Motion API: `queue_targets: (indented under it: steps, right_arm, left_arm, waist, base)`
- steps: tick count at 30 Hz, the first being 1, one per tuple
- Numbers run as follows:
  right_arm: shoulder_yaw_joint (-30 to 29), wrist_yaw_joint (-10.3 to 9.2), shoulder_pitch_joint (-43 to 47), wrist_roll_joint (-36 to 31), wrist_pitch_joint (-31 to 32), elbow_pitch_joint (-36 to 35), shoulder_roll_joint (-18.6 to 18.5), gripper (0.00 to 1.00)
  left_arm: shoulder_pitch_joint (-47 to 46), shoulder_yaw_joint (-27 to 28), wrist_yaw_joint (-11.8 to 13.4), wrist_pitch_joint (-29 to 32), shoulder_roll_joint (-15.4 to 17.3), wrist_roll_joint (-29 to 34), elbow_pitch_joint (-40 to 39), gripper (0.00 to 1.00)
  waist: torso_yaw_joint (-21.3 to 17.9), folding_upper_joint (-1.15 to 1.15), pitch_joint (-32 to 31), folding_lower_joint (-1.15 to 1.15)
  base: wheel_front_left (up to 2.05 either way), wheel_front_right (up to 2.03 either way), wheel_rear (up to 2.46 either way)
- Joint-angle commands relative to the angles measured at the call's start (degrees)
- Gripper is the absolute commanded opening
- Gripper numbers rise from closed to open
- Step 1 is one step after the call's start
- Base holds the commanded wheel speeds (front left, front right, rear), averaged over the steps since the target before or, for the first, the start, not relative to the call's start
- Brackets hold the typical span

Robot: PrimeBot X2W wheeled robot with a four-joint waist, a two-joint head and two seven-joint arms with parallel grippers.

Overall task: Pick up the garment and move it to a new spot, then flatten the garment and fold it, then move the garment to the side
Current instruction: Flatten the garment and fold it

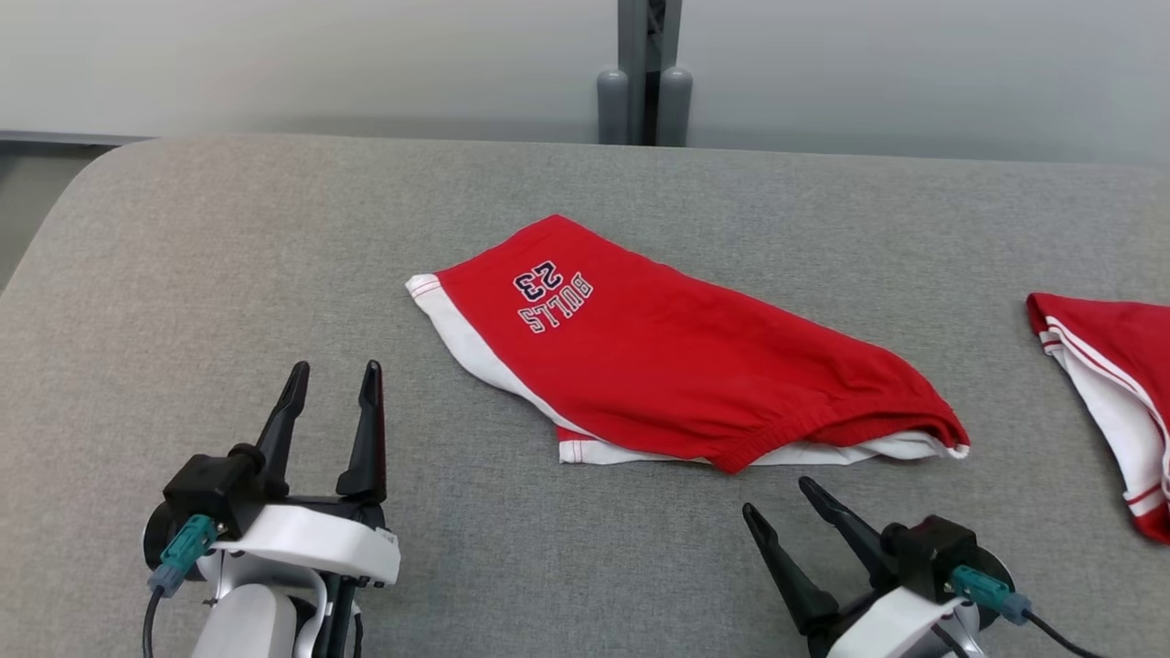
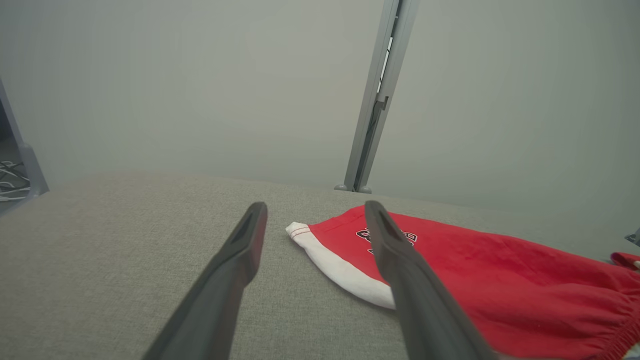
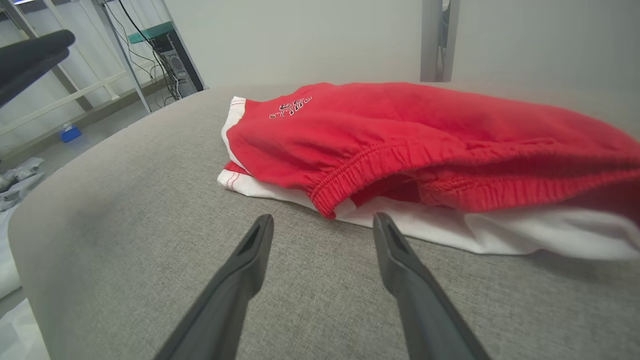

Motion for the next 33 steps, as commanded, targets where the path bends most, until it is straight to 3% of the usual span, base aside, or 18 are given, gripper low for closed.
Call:
queue_targets:
  steps: [1,14,15,17,18,26,33]
  right_arm:
    - [0.25,0.01,-0.98,0.35,-0.03,0.52,-0.28,1.0]
    - [1.82,0.01,-9.01,3.14,-0.03,11.49,1.19,1.0]
    - [2.2,0.01,-9.36,3.24,-0.03,11.96,1.11,0.73]
    - [2.4,0.01,-10.25,3.64,-0.03,12.68,0.95,0.09]
    - [2.52,0.01,-10.64,3.71,-0.03,12.53,0.86,0.0]
    - [4.71,0.01,-9.7,9.12,-0.03,8.52,-1.45,0.0]
    - [9.96,0.01,-9.43,21.65,1.09,2.27,-10.15,0.0]
  left_arm:
    - [-1.07,-0.12,-0.22,-0.01,0.25,-0.23,0.05,1.0]
    - [-2.08,-1.43,0.69,-0.01,0.2,-1.34,0.76,1.0]
    - [-2.09,-1.44,0.76,-0.01,0.2,-1.43,0.77,1.0]
    - [-2.15,-1.58,0.81,-0.01,0.2,-1.45,0.87,1.0]
    - [-2.17,-1.63,0.87,-0.01,0.2,-1.55,0.9,1.0]
    - [-1.14,-1.25,0.94,-0.01,0.22,-2.13,1.32,1.0]
    - [-0.03,-1.59,0.68,-0.01,0.22,-2.82,2.56,1.0]
  waist:
    - [0.52,0.0,0.41,0.0]
    - [6.52,0.0,2.72,0.0]
    - [6.69,0.0,2.76,0.0]
    - [6.87,0.0,2.8,0.0]
    - [6.86,0.0,2.79,0.0]
    - [3.58,0.0,0.8,0.0]
    - [-1.24,0.0,-2.4,0.0]
  base:
    - [0.0,0.0,0.0]
    - [0.0,0.0,0.0]
    - [0.0,0.0,0.0]
    - [0.0,0.0,0.0]
    - [0.0,0.0,0.0]
    - [0.0,0.0,0.0]
    - [0.0,0.0,0.0]
